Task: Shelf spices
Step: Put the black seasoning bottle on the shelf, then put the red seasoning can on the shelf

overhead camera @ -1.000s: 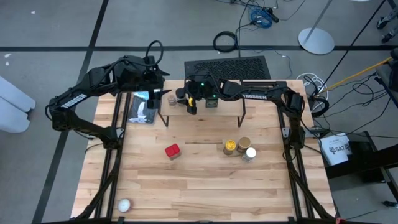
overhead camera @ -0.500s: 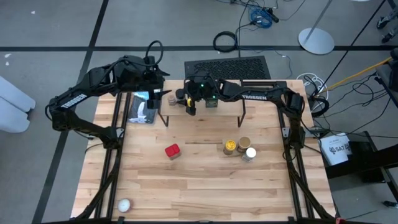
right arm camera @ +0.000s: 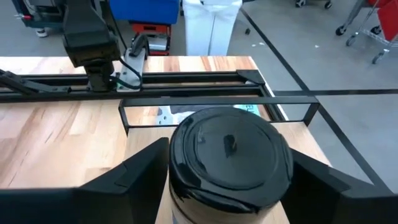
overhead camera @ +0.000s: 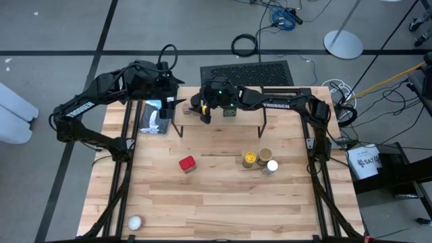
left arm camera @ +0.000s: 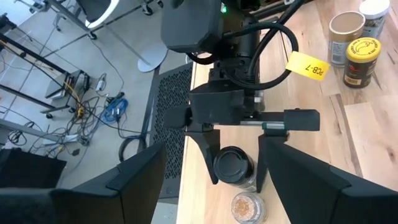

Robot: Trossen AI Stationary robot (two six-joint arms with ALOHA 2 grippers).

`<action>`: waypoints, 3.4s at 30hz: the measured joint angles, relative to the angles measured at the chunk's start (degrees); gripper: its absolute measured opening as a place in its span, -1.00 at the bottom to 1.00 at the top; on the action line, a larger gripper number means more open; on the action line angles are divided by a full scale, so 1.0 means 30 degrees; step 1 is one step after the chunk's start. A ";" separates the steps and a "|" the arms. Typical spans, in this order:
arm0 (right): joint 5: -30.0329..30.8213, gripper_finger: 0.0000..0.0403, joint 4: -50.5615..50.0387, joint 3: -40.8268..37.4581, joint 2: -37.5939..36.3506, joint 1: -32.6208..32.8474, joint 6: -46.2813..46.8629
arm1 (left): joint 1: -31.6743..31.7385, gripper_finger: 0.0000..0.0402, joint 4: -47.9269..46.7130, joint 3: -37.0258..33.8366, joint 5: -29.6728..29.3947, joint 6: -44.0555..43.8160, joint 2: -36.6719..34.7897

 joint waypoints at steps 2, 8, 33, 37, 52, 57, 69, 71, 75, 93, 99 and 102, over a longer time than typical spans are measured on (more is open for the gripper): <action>-0.0059 0.31 0.0017 0.0018 0.0000 0.0017 0.0056 | 0.0000 0.40 -0.0003 0.0000 0.0000 -0.0002 -0.0001; -0.0086 0.36 -0.0192 0.0018 -0.1014 0.0279 -0.0229 | 0.0007 0.40 0.0030 0.0000 -0.0005 -0.0012 0.0001; -0.0051 0.36 -1.5668 0.0062 -1.1653 0.4339 -0.1943 | -0.5281 0.40 -0.4330 -0.0751 0.1150 -1.0869 -0.0967; 0.0106 0.36 -1.8703 0.0046 -1.2087 0.5197 -0.0661 | -0.7194 0.40 -0.4314 -0.2224 0.1125 -1.3284 -0.0265; 0.1381 0.36 -1.8870 -0.4918 -1.2533 0.5909 0.0166 | -1.1653 0.40 -0.2080 -0.6484 -0.1144 -2.1081 0.5215; 0.1311 0.36 -1.9551 -0.5133 -1.2647 0.5865 0.0468 | -1.2354 0.40 -0.2185 -0.6484 -0.1976 -2.3035 0.7030; 0.1319 0.36 -1.9508 -0.5126 -1.4431 0.5872 0.0681 | -1.2945 0.52 -0.2665 -0.6484 -0.3987 -2.3992 0.8125; 0.1313 0.36 -1.9492 -0.5126 -1.4639 0.5872 0.0756 | -1.2872 0.60 -0.2567 -0.6548 -0.4042 -2.3988 0.8119; 0.1319 0.36 -1.9485 -0.5126 -1.4834 0.5872 0.0800 | -1.2685 0.76 -0.2250 -0.7497 -0.3925 -2.3546 0.8125; 0.1363 0.36 -1.9478 -0.5126 -1.4841 0.5872 0.0603 | -1.1480 0.82 0.1966 -1.0102 -0.1094 -2.1353 0.8110; 0.1429 0.36 -1.9478 -0.5126 -1.4841 0.5872 0.0526 | -1.1285 0.71 0.1882 -1.0156 -0.0918 -2.0921 0.8110; 0.1428 0.36 -1.9478 -0.5126 -1.4841 0.5872 0.0523 | -1.1236 0.59 0.1911 -1.0156 -0.0918 -2.0783 0.8110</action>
